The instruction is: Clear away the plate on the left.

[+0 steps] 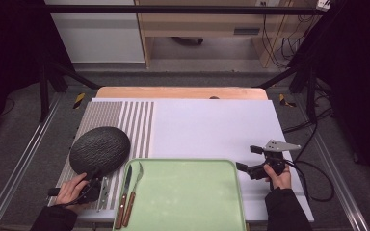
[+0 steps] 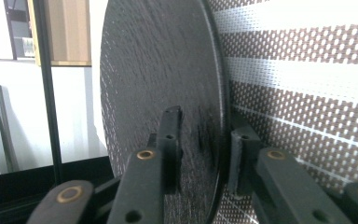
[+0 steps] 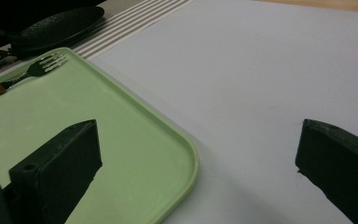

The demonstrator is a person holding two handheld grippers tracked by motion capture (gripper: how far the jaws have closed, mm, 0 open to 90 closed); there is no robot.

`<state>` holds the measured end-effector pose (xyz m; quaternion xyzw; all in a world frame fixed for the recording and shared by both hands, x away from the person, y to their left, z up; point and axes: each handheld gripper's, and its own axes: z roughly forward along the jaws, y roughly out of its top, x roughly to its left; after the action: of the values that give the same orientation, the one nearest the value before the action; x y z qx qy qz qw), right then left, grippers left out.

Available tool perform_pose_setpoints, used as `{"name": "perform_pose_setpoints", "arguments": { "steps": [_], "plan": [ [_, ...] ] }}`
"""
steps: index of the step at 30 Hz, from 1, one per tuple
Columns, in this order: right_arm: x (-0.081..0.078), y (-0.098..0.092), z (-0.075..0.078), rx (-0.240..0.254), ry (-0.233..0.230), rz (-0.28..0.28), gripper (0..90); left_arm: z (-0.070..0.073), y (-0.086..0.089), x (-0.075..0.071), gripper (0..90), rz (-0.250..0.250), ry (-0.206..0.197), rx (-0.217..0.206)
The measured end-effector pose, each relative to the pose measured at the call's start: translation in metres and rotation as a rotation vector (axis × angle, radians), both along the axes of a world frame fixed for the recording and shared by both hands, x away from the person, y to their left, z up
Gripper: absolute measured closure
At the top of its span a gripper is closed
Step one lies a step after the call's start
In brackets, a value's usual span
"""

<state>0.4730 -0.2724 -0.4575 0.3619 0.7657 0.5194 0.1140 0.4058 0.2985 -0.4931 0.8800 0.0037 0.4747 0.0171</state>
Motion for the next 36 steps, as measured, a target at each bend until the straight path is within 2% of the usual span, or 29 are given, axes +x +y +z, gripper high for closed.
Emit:
{"name": "perform_pose_setpoints", "arguments": {
  "steps": [4, 15, 21, 27, 29, 31, 36],
  "plan": [
    [0.0, 0.0, 0.0, 0.0, 0.0, 0.0, 0.3, -0.003, 0.0, -0.001, 77.7, -0.01, -0.008, 0.003],
    [0.0, 0.0, 0.0, 0.001, 0.001, 0.0, 0.3, -0.007, -0.001, -0.002, 79.7, -0.026, -0.045, 0.04],
    [0.0, 0.0, 0.0, 0.002, 0.001, 0.0, 0.3, -0.007, -0.002, -0.004, 80.7, -0.021, -0.054, 0.03],
    [0.0, 0.0, -0.001, -0.001, 0.001, -0.001, 0.3, -0.001, -0.003, -0.005, 84.3, -0.017, -0.088, 0.01],
    [0.0, 0.0, -0.001, -0.001, 0.002, -0.001, 0.3, 0.001, -0.003, -0.005, 85.3, -0.016, -0.092, 0.018],
    [0.0, 0.0, -0.001, -0.001, 0.002, -0.001, 0.3, 0.002, -0.003, -0.004, 85.7, -0.017, -0.094, 0.007],
    [0.0, 0.0, -0.001, 0.0, 0.003, -0.001, 0.3, 0.005, -0.005, -0.004, 85.9, -0.01, -0.087, 0.009]
  ]
}}
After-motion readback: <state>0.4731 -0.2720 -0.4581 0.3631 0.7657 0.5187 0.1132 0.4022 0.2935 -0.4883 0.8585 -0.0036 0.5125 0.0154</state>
